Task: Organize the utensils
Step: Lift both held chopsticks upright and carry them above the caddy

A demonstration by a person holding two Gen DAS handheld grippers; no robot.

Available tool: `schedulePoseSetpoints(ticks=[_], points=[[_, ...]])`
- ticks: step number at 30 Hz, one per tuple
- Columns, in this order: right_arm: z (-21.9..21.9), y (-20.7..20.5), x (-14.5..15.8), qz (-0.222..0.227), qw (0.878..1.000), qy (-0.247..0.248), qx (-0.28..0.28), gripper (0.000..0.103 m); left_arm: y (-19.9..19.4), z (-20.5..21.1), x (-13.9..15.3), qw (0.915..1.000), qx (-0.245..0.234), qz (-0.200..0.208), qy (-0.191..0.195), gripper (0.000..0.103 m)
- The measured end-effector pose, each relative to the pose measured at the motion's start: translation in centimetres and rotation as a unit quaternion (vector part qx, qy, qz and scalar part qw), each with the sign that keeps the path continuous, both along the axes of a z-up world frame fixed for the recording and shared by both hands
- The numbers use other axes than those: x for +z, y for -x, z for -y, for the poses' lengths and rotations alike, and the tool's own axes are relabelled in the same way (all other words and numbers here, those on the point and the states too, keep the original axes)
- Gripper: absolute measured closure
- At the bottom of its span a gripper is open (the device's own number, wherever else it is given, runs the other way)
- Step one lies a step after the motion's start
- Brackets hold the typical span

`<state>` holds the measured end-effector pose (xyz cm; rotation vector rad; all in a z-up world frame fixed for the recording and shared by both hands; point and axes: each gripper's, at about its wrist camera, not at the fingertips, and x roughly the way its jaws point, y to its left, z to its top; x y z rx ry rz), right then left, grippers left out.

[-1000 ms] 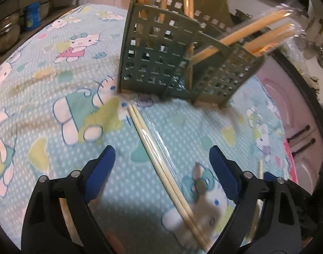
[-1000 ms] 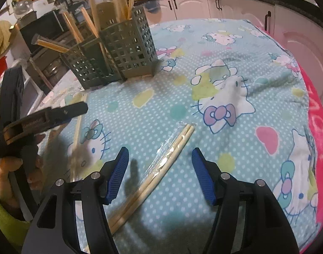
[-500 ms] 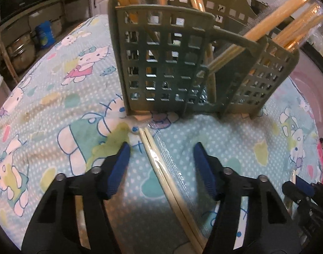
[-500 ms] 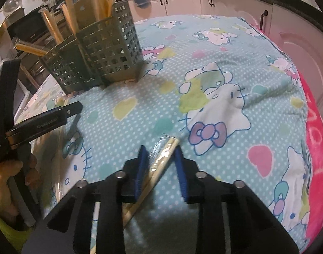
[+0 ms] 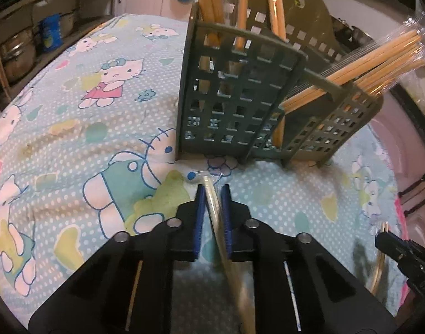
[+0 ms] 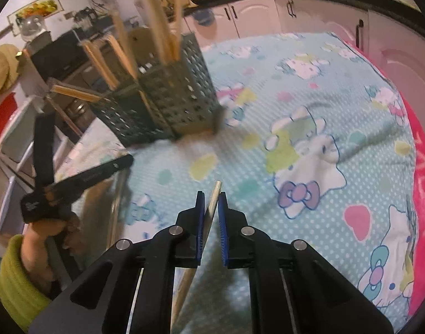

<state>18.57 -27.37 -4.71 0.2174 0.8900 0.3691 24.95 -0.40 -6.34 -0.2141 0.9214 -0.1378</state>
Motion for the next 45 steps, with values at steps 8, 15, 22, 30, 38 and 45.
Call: schedulePoseSetpoints(ticks=[8,15,22,30,38,45], points=[[-1.4,1.3,3.6,0.040,0.999,-0.013,0.025,0.096,2.6,-1.7,3.5,0.9979,-0.031,0.035,0.045,0.102],[-2.7,2.6,6.3,0.076,0.996,-0.020,0.048,0.098,6.3,-2.0,7.8,0.9927,-0.054,0.084,0.068,0.102],[-3.8,3.7,9.3,0.119,0.991,-0.011,0.060,0.098,7.2,-1.0,12.2,0.9849,-0.050,0.146,0.078,0.102],[-4.3,3.9,12.8,0.166,0.984,-0.010,0.062,0.098,7.1,-1.4,16.5,0.9733,-0.033,0.218,0.065,0.102],[-4.2,3.5,17.0,0.217,0.974,-0.017,0.055,0.098,5.5,-1.3,19.3,0.9634,-0.008,0.263,0.049,0.102],[-4.0,2.4,20.5,0.254,0.966,-0.024,0.047,0.098,3.7,-0.5,21.6,0.9506,0.023,0.309,0.025,0.102]])
